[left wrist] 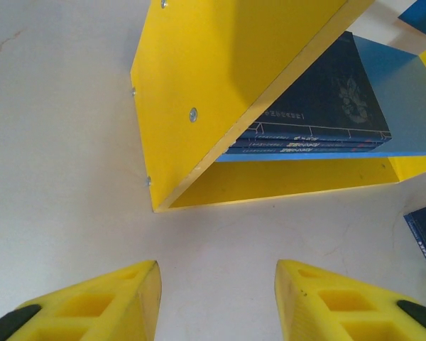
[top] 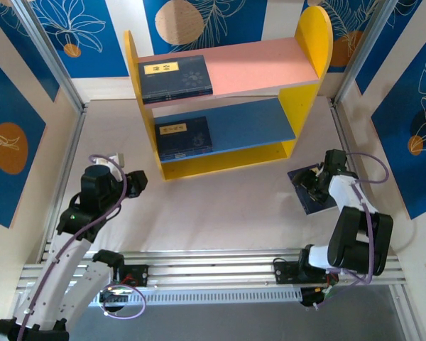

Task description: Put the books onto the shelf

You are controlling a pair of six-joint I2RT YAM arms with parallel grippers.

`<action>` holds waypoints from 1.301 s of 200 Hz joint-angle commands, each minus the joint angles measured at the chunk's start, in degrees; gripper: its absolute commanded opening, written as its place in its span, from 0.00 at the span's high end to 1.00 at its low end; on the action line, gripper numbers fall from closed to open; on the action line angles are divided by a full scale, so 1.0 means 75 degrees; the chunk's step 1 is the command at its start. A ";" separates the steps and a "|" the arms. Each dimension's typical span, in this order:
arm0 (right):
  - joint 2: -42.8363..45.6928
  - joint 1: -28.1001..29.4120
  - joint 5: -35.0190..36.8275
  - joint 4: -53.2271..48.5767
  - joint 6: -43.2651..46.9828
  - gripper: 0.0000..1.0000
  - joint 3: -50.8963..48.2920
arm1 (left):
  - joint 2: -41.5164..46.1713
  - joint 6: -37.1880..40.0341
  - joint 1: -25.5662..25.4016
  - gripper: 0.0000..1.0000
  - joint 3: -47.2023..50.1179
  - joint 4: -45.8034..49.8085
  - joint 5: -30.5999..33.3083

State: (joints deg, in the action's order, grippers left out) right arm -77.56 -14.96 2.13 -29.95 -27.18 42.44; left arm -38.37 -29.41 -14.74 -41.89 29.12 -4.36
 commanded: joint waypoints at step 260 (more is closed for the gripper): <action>-0.2321 0.4208 -0.1251 -0.0754 -0.0241 0.28 0.1262 | -0.0337 0.0763 0.0044 0.54 -0.1077 0.0954 0.0424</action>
State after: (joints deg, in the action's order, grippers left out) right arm -93.23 11.81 -6.66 -32.71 -25.32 52.53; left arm -40.88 -24.93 -14.74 -48.51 35.29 -2.28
